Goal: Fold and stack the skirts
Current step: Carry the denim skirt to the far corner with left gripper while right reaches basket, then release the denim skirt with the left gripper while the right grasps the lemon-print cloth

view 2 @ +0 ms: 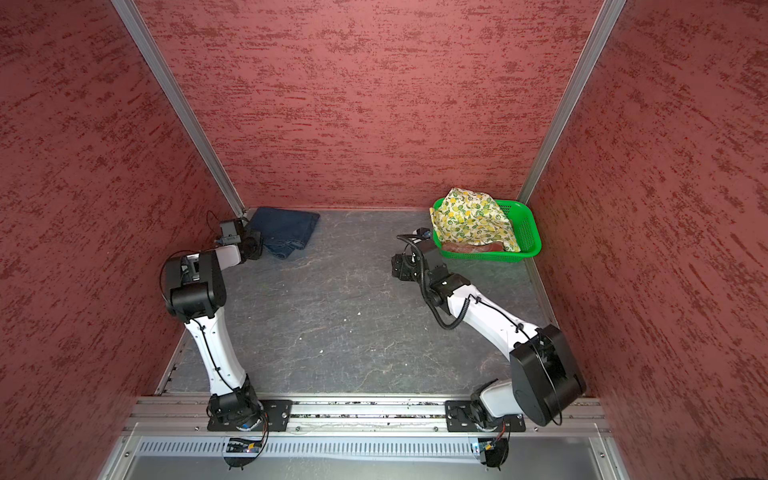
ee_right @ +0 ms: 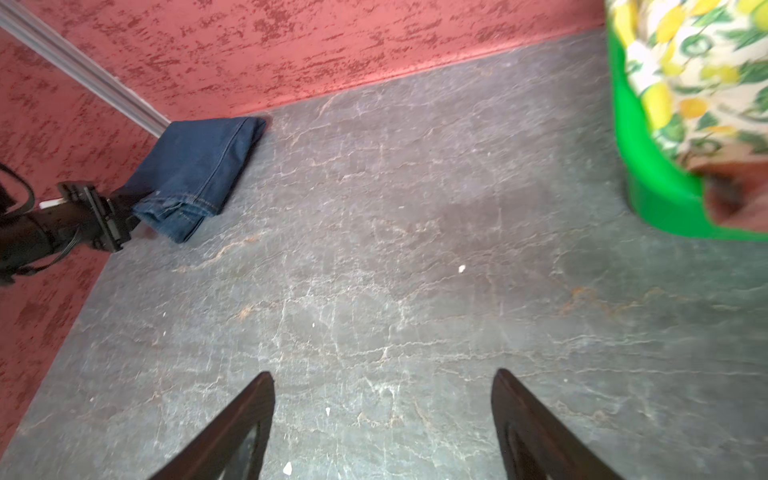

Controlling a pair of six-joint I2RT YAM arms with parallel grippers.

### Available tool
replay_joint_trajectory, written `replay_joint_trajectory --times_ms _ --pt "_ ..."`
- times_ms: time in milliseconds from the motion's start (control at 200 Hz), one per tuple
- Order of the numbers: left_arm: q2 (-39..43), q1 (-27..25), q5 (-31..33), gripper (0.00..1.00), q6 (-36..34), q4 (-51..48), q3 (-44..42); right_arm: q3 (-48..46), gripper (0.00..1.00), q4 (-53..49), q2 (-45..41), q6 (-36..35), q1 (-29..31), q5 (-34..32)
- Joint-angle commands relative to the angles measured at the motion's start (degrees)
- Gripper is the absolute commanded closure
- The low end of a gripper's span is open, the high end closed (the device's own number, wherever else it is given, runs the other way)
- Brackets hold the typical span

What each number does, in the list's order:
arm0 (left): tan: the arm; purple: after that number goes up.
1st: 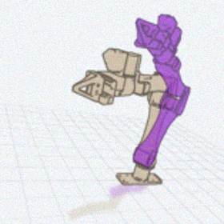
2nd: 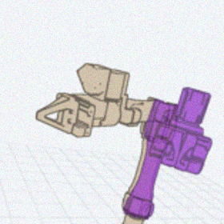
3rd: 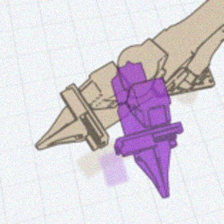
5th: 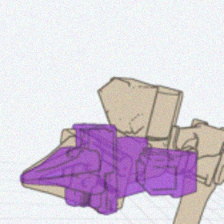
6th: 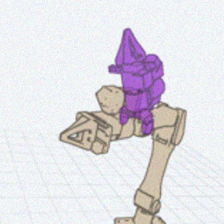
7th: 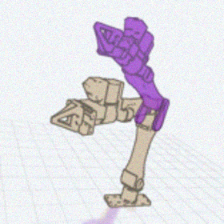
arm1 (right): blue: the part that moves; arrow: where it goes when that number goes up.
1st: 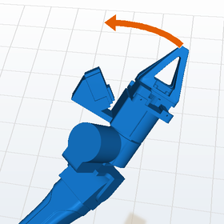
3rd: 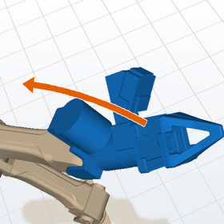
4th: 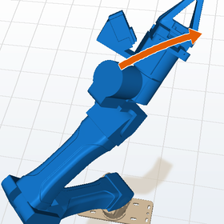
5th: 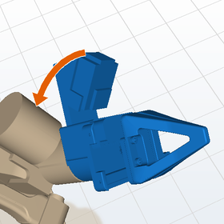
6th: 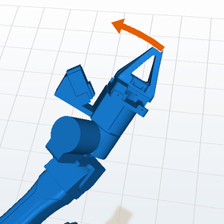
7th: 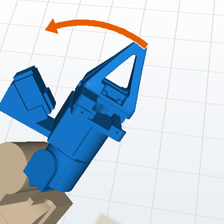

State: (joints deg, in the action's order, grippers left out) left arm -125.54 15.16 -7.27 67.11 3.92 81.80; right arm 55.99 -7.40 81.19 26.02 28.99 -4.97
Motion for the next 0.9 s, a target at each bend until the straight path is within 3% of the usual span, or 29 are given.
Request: replay_joint_trajectory --times_ms 0,115,240,531,716,897 --pt "1.6 -1.1 -0.4 0.81 1.2 -0.5 -2.8 4.9 0.15 -5.0 0.3 -1.7 -1.7 -6.8" --pt "4.5 -1.7 0.1 0.27 0.1 -3.9 -4.4 9.0 0.14 -8.2 -0.1 -3.0 -5.2 -8.9" --pt "9.4 -2.1 1.2 0.00 -5.1 -8.9 -5.7 14.4 0.12 -10.5 0.3 -4.1 -10.2 -10.3" --pt "22.5 -4.7 0.9 0.01 -19.8 -13.4 -12.4 24.6 0.11 -15.8 10.0 -8.5 -20.7 -7.5" --pt "27.9 -9.7 3.6 0.01 -28.6 -18.4 -14.5 30.1 0.16 -12.6 17.3 -16.2 -21.5 -1.0" --pt "33.0 -16.5 7.0 0.01 -33.2 -22.7 -17.7 36.5 0.20 -10.2 25.8 -18.9 -21.6 3.1"
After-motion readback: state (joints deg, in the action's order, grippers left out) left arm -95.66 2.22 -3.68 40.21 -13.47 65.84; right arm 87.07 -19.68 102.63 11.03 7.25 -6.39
